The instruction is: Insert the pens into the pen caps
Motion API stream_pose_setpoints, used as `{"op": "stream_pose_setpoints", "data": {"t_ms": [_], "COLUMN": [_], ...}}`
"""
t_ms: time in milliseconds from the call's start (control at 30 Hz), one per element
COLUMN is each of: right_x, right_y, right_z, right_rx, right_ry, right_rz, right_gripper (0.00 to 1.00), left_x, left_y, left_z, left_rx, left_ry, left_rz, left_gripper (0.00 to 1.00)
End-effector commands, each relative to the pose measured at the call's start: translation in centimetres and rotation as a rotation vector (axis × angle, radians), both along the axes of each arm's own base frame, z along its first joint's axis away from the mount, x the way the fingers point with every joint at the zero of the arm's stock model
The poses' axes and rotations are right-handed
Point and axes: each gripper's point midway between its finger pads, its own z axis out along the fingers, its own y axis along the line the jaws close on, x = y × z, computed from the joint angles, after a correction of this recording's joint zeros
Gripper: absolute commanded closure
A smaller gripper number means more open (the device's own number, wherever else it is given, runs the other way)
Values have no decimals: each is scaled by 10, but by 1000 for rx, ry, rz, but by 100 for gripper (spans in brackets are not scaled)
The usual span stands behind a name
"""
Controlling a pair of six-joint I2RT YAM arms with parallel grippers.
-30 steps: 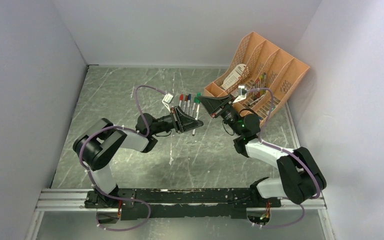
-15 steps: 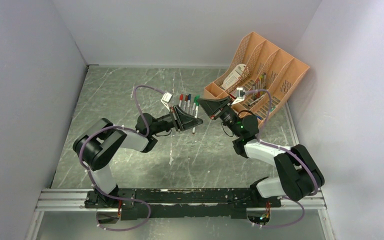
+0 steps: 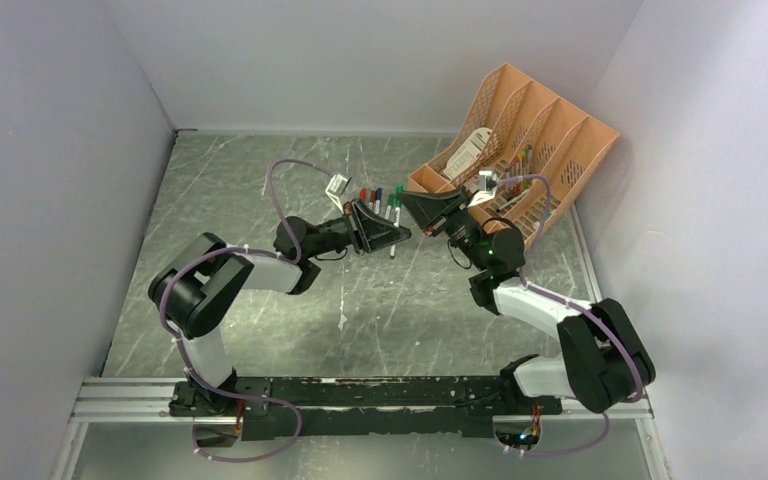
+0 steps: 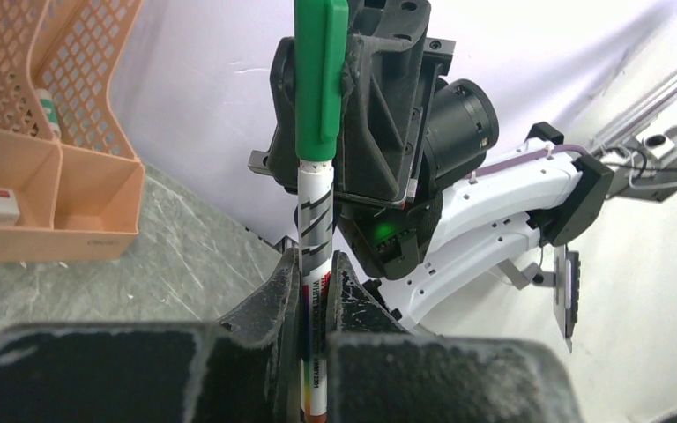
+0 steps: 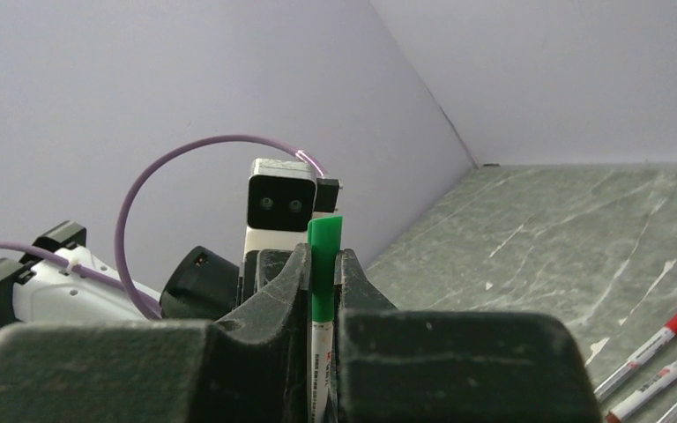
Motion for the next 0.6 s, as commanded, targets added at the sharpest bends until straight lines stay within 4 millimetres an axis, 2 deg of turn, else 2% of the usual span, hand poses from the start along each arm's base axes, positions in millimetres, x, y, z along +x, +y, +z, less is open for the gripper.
{"op": "stream_pose_setpoints", "data": {"t_ms": [0, 100, 300, 433, 567], "right_x": [-16, -19, -26, -32, -37], "right_y": [13, 9, 2, -2, -7], "right_z": [-16, -10, 13, 20, 21], "right_rx": [-147, -165, -183, -217, -283], "right_ry": [-31, -59, -102, -127, -162], "right_rz": [78, 59, 23, 12, -9], "right_gripper": [100, 94, 65, 45, 38], "left_x": [-36, -39, -42, -41, -43], "left_y": [10, 5, 3, 1, 0], "left_z": [65, 59, 49, 45, 39], "left_rx": [-136, -70, 5, 30, 45], "left_ry": [-355, -412, -499, -506, -508], "left_rz": [-85, -118, -145, -151, -187], "left_gripper": [93, 93, 93, 93, 93]}}
